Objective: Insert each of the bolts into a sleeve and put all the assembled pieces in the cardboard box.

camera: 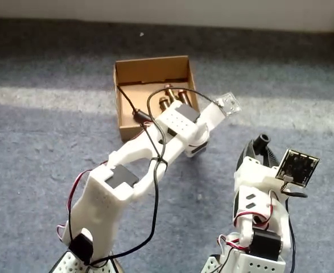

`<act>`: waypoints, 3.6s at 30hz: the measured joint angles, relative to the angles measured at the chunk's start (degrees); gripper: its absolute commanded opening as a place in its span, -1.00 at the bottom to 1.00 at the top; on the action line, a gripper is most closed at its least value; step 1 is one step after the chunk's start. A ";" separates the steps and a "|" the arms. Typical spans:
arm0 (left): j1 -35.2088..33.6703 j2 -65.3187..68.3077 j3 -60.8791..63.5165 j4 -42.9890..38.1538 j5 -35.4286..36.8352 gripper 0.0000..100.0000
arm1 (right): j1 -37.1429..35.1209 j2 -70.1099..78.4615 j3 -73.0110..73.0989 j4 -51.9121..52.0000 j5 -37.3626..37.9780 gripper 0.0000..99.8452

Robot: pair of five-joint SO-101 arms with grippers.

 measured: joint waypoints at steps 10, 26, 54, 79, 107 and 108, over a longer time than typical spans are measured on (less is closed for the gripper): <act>3.43 0.53 -0.70 3.78 -1.58 -0.91 | 0.00 0.00 0.00 0.00 0.00 -0.98; 4.40 -19.25 14.42 5.01 3.16 -0.99 | 0.00 0.00 0.00 0.00 0.09 -0.98; 1.32 -73.41 60.57 -26.46 25.49 -0.99 | 0.00 0.00 0.00 0.00 0.09 -0.98; -11.60 -103.47 91.60 -49.67 55.82 -0.87 | -1.76 0.00 0.00 0.00 2.11 -0.98; -23.65 -104.09 91.78 -21.10 42.90 -0.60 | -1.85 0.00 0.00 0.00 2.64 -0.98; -24.88 -104.09 91.78 -21.10 39.82 -0.62 | -1.85 0.00 0.00 0.00 2.64 -0.98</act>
